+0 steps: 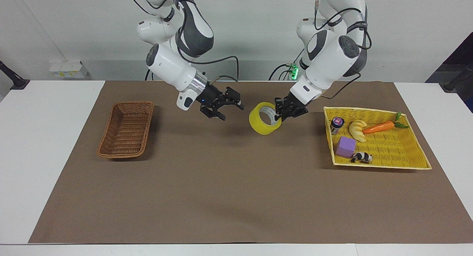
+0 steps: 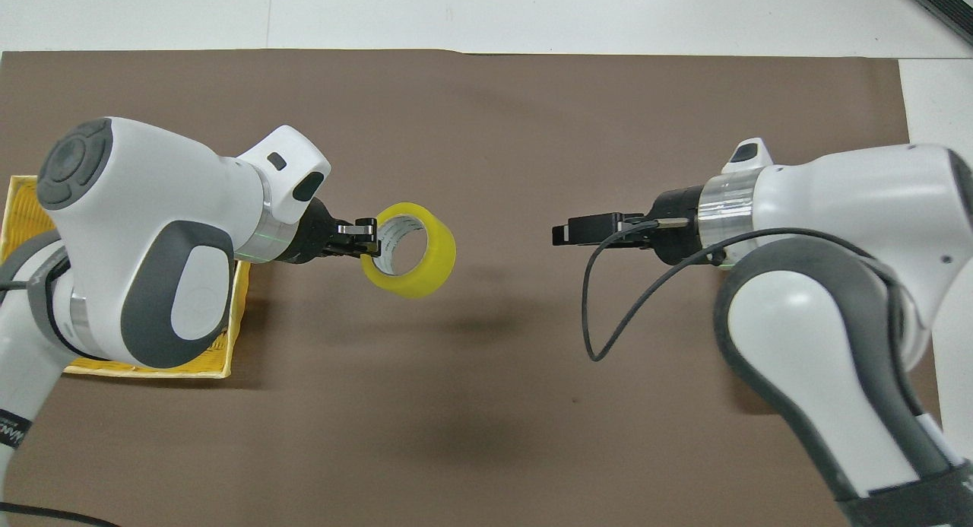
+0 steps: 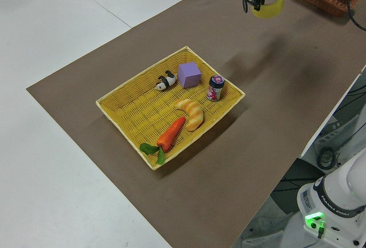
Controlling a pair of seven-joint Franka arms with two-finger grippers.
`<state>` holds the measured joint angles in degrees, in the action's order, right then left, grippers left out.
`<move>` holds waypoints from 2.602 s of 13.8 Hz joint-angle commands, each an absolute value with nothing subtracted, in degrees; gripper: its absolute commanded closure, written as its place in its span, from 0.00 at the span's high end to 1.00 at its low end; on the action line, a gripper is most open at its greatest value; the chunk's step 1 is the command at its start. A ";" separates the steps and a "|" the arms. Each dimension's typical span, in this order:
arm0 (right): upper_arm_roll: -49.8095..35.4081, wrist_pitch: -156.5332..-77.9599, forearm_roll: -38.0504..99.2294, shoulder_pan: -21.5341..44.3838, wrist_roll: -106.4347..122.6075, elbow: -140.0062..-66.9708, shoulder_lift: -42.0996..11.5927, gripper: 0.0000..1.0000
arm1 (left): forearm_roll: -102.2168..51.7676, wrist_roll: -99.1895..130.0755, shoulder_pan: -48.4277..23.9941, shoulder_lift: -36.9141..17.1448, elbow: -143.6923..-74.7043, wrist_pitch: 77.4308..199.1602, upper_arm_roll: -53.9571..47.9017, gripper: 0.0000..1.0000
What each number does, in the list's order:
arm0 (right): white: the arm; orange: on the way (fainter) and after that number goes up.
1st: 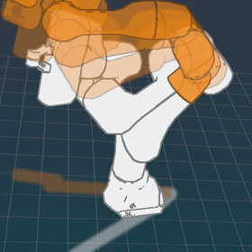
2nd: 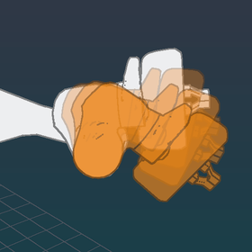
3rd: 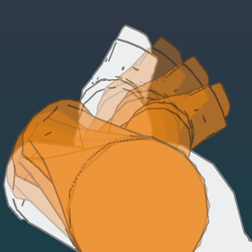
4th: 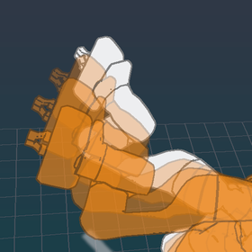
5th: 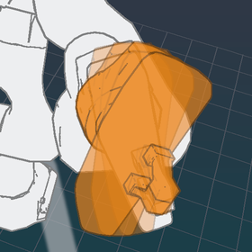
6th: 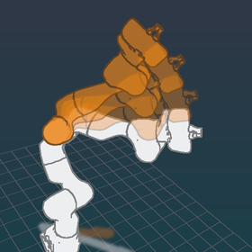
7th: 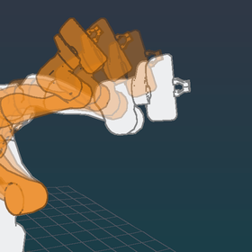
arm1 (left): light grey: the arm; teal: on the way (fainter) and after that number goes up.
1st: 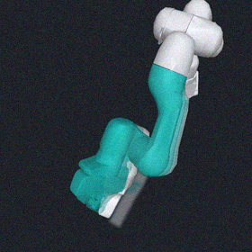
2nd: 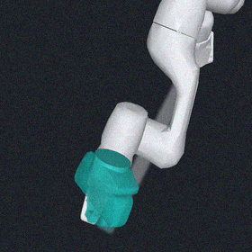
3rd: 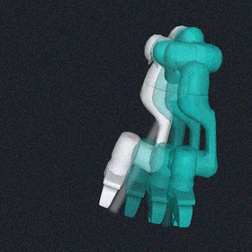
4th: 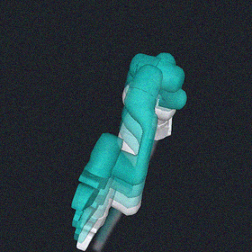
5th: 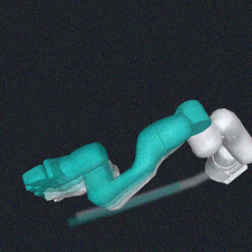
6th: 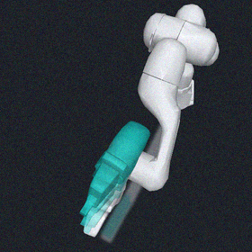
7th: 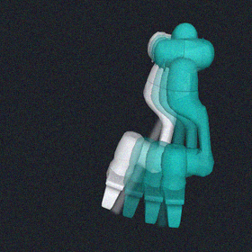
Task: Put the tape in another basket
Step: 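Grasp the tape with the right gripper beside the left gripper, then carry the tape with the right gripper while the left gripper withdraws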
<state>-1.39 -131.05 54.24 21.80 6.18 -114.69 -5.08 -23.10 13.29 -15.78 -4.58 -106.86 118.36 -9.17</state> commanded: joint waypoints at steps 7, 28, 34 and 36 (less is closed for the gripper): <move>-1.23 -139.65 64.07 26.80 7.65 -115.23 -5.97 1.00 | -24.17 13.88 -17.92 -3.52 -107.40 119.79 -8.26 0.00; -1.14 -141.24 62.93 28.13 -1.66 -113.82 -7.38 0.00 | -23.12 13.18 -16.27 -1.32 -106.61 119.53 -7.56 1.00; -1.06 -138.79 51.88 28.39 -14.49 -114.08 -7.38 0.00 | -8.21 10.39 -9.33 1.14 -106.61 114.35 -7.56 1.00; -0.97 -135.45 48.01 27.60 -15.38 -114.08 -7.29 0.00 | -6.07 5.21 -5.30 1.14 -106.52 114.43 -7.47 1.00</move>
